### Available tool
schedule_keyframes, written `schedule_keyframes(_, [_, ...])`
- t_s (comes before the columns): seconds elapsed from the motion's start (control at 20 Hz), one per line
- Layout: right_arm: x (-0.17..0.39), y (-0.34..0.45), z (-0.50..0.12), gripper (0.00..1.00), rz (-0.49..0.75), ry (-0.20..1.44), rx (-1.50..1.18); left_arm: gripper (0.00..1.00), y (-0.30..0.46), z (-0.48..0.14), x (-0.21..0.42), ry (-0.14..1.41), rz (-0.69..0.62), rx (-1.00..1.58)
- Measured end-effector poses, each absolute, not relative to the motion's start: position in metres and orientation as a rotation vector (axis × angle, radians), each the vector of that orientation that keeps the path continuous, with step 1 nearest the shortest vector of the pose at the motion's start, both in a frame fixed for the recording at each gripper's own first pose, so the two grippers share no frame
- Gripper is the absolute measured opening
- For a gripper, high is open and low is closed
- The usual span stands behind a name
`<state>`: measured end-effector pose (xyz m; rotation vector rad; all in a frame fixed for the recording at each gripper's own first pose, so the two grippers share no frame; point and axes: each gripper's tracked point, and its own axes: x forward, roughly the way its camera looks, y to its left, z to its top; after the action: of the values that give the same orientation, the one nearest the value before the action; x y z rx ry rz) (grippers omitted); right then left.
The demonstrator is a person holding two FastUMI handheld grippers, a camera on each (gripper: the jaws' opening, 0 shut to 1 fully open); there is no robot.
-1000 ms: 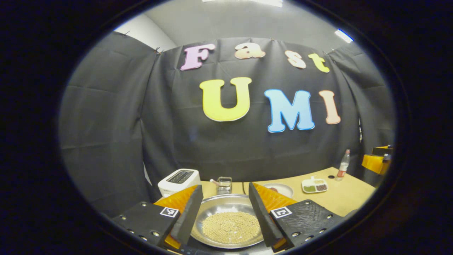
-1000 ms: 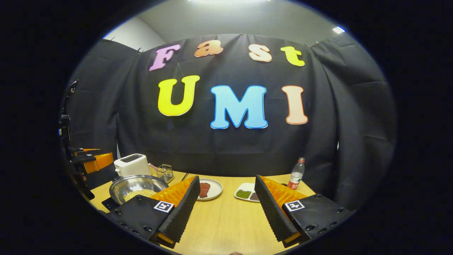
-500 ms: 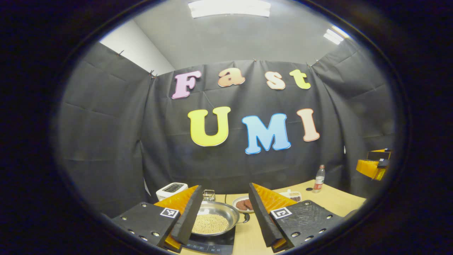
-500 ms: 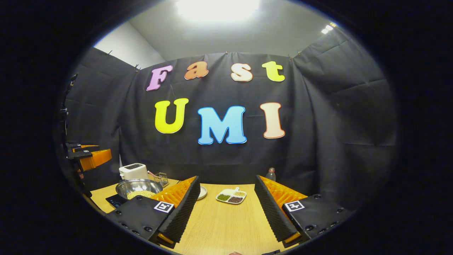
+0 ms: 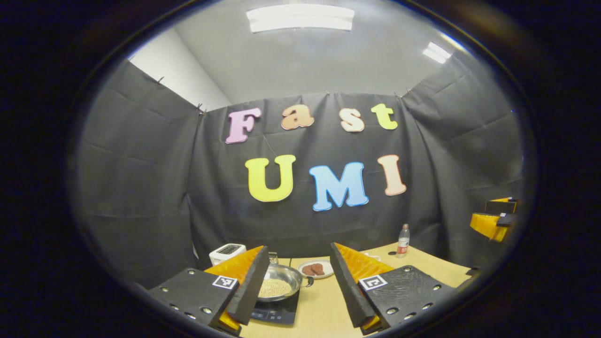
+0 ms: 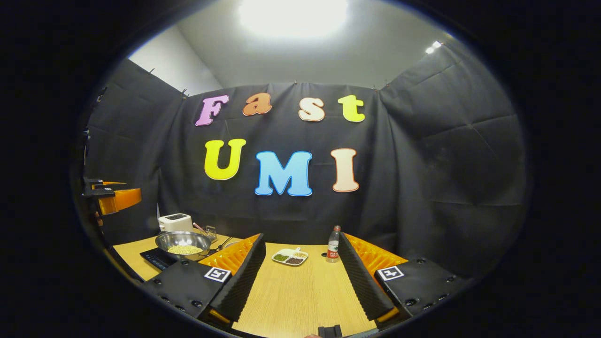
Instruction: First push the handle of the pot to place it horizontally, then grasp the pot with both hands and set it on the induction cooktop.
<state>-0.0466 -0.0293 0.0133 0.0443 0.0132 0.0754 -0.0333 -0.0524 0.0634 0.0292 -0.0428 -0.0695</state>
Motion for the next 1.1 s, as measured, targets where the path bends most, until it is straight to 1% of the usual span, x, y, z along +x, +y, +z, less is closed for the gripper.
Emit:
schedule_keyframes(0.15, [-0.061, -0.031, 0.020, 0.98, 0.054, -0.003, 0.048, 0.75, -0.037, 0.064, -0.053, -0.047, -0.058, 0.047])
schedule_keyframes(0.2, [-0.065, -0.033, 0.022, 0.97, 0.042, -0.007, 0.043, 0.78, -0.031, 0.065, -0.058, -0.053, -0.050, 0.045])
schedule_keyframes(0.25, [-0.070, -0.034, 0.023, 0.97, 0.032, -0.003, 0.040, 0.75, -0.026, 0.067, -0.064, -0.059, -0.042, 0.043])
schedule_keyframes(0.3, [-0.075, -0.035, 0.027, 0.97, 0.027, -0.003, 0.045, 0.78, -0.020, 0.068, -0.069, -0.064, -0.031, 0.044])
schedule_keyframes(0.4, [-0.080, -0.038, 0.032, 0.98, 0.006, -0.015, 0.054, 0.78, -0.009, 0.071, -0.077, -0.078, -0.012, 0.053])
schedule_keyframes(0.45, [-0.083, -0.040, 0.034, 0.97, -0.005, -0.022, 0.054, 0.75, -0.006, 0.073, -0.081, -0.083, -0.010, 0.053])
schedule_keyframes(0.5, [-0.086, -0.041, 0.036, 0.97, -0.011, -0.027, 0.051, 0.78, -0.006, 0.074, -0.083, -0.087, -0.010, 0.050])
schedule_keyframes(0.55, [-0.090, -0.041, 0.037, 0.97, -0.016, -0.033, 0.047, 0.75, -0.005, 0.074, -0.085, -0.087, -0.010, 0.045])
schedule_keyframes(0.75, [-0.100, -0.038, 0.043, 0.97, -0.017, -0.045, 0.031, 0.75, 0.000, 0.076, -0.089, -0.090, -0.002, 0.021])
schedule_keyframes(0.8, [-0.101, -0.038, 0.045, 0.98, -0.019, -0.050, 0.028, 0.78, 0.002, 0.079, -0.089, -0.095, 0.000, 0.022])
schedule_keyframes(0.85, [-0.101, -0.039, 0.047, 0.97, -0.021, -0.051, 0.028, 0.78, 0.002, 0.081, -0.090, -0.099, 0.001, 0.025])
schedule_keyframes(0.9, [-0.101, -0.038, 0.048, 0.98, -0.022, -0.053, 0.030, 0.75, 0.002, 0.080, -0.090, -0.101, 0.000, 0.027])
schedule_keyframes(1.1, [-0.101, -0.036, 0.051, 0.97, -0.023, -0.053, 0.023, 0.75, 0.005, 0.083, -0.095, -0.107, 0.009, 0.027])
